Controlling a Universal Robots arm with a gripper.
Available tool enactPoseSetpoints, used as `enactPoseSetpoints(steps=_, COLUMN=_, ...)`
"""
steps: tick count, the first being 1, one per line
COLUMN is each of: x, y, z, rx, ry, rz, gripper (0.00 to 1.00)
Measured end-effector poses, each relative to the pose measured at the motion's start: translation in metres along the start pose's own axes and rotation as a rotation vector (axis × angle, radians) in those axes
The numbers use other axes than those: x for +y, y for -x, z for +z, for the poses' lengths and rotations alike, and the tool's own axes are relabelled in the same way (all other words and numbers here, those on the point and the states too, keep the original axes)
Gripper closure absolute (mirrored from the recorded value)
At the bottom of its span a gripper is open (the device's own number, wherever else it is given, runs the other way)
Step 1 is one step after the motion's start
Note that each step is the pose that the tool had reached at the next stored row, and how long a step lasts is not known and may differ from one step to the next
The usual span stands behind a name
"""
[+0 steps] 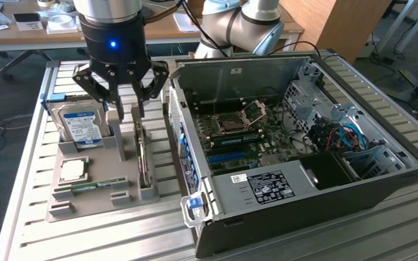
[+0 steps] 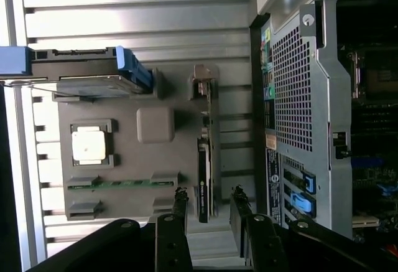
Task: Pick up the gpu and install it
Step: 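Pick up the gpu and move the gpu toward the slot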
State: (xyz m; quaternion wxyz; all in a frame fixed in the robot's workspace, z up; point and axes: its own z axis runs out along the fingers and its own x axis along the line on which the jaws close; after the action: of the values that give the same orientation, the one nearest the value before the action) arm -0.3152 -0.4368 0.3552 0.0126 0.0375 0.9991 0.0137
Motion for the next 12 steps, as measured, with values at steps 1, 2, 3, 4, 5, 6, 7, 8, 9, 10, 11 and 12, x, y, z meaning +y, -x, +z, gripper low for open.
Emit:
enactPoseSetpoints(steps=1, x=-0.0001, y=0.0, z=0.0018, rx=0.0, ry=0.0, rz=0.0, gripper=0.59)
enactPoseSetpoints(steps=2, x=-0.0001, y=0.0, z=0.0036, rx=0.0, ry=0.0, rz=0.0, gripper=0.59)
enactPoseSetpoints(steps=3, x=-0.0001, y=0.0, z=0.0053, rx=0.0, ry=0.0, rz=0.0, gripper=0.59)
enactPoseSetpoints(steps=4, x=-0.0002, y=0.0, z=0.0067, rx=0.0, ry=0.0, rz=0.0, gripper=0.59)
enactPoseSetpoints(steps=5, x=-0.0002, y=0.0, z=0.008, rx=-0.0001, ry=0.0, rz=0.0, gripper=0.59)
enactPoseSetpoints(steps=6, x=-0.0002, y=0.0, z=0.009, rx=-0.0001, ry=0.0, rz=0.0, gripper=0.59)
enactPoseSetpoints(steps=7, x=-0.0003, y=0.0, z=0.0095, rx=0.0001, ry=-0.0001, rz=0.0, gripper=0.59)
enactPoseSetpoints(steps=8, x=-0.0003, y=0.0, z=0.0095, rx=0.0003, ry=-0.0003, rz=0.0, gripper=0.59)
enactPoseSetpoints(steps=9, x=-0.0003, y=0.0, z=0.0097, rx=0.0002, ry=-0.0003, rz=0.0, gripper=0.59)
enactPoseSetpoints(steps=10, x=-0.0003, y=0.0, z=0.0104, rx=-0.0002, ry=0.0001, rz=0.0, gripper=0.59)
enactPoseSetpoints(steps=11, x=-0.0003, y=0.0, z=0.0112, rx=-0.0002, ry=0.0002, rz=0.0, gripper=0.59)
enactPoseSetpoints(steps=12, x=-0.0004, y=0.0, z=0.0121, rx=-0.0001, ry=0.0001, rz=0.0, gripper=0.59)
